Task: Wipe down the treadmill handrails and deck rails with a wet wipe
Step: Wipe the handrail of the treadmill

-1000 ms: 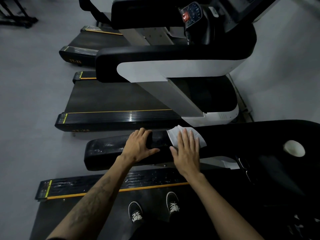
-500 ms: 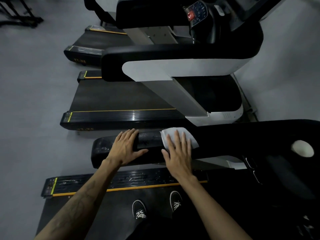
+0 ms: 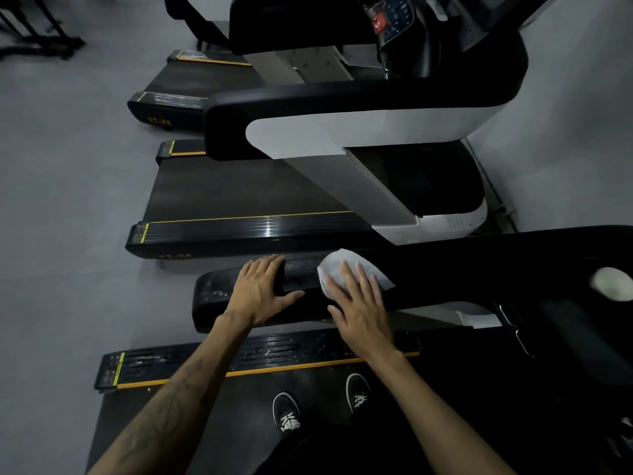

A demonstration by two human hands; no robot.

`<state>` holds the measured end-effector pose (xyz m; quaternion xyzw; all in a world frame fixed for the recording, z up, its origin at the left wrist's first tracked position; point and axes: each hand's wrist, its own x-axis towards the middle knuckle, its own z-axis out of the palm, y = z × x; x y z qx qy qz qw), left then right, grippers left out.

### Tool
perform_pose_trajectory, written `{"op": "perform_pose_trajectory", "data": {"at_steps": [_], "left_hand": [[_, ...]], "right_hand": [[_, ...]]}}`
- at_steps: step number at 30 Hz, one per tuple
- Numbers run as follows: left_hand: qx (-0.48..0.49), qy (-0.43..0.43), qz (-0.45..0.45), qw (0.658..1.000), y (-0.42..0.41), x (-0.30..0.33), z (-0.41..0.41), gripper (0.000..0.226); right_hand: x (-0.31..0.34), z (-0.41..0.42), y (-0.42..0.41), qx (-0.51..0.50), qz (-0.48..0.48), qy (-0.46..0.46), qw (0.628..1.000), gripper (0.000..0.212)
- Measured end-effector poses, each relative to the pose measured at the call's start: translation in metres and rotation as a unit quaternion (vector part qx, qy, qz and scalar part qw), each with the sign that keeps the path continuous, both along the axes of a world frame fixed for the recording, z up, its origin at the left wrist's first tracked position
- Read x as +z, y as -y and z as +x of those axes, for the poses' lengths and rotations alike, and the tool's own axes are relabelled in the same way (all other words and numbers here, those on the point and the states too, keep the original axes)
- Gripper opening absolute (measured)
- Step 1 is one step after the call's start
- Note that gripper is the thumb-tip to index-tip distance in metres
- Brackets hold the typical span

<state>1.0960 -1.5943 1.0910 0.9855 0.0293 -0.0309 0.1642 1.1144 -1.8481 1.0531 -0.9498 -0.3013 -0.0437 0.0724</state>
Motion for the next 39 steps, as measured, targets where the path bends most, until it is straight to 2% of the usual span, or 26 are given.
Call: {"op": "perform_pose_trajectory", "data": {"at_steps": [2,8,11,14,17,21,23,26,31,32,36,39], "left_hand": [[0.002,0.003,0.003,1.0,0.0,-0.001,0.0,0.093],[0.007,0.001,0.004,1.0,-0.002,-0.005,0.001,0.095],[0.001,0.004,-0.001,1.0,-0.003,-0.007,0.0,0.094],[0.0,0.003,-0.006,1.0,-0.004,-0.008,0.002,0.094],[0.004,0.003,-0.001,1.0,-0.005,-0.01,0.003,0.096],[0.001,0.01,0.005,1.0,-0.005,-0.013,0.002,0.096],[-0.002,0.015,0.003,1.0,-0.006,-0.014,0.002,0.094],[-0.011,0.011,0.004,1.0,-0.007,-0.015,0.003,0.094],[-0.013,0.013,0.013,1.0,-0.007,-0.016,0.003,0.094],[-0.015,0.016,0.014,1.0,-0.007,-0.016,0.002,0.094],[-0.023,0.021,0.017,0.999,-0.009,-0.016,0.001,0.093],[-0.024,0.017,0.016,0.999,-0.01,-0.015,0.002,0.092]], "right_hand": [[0.002,0.007,0.017,0.011,-0.015,0.014,1.0,0.063],[0.016,0.007,-0.024,-0.143,0.035,-0.031,0.989,0.069],[0.01,-0.002,-0.039,-0.063,0.024,-0.031,0.997,0.07],[0.003,0.001,-0.015,0.019,0.002,0.001,1.0,0.071],[0.005,0.006,0.004,-0.028,0.004,0.009,1.0,0.07],[0.016,0.001,-0.035,-0.147,0.059,-0.029,0.987,0.069],[0.015,-0.005,-0.051,-0.094,0.033,-0.039,0.994,0.069],[0.012,-0.005,-0.032,0.014,-0.018,-0.011,1.0,0.069],[0.016,-0.009,-0.016,-0.125,0.016,-0.035,0.991,0.068],[0.017,-0.009,-0.028,-0.122,0.014,-0.044,0.991,0.068],[0.027,0.013,-0.062,-0.009,-0.017,-0.074,0.997,0.062],[0.032,0.031,-0.054,-0.058,-0.032,-0.073,0.995,0.058]]}}
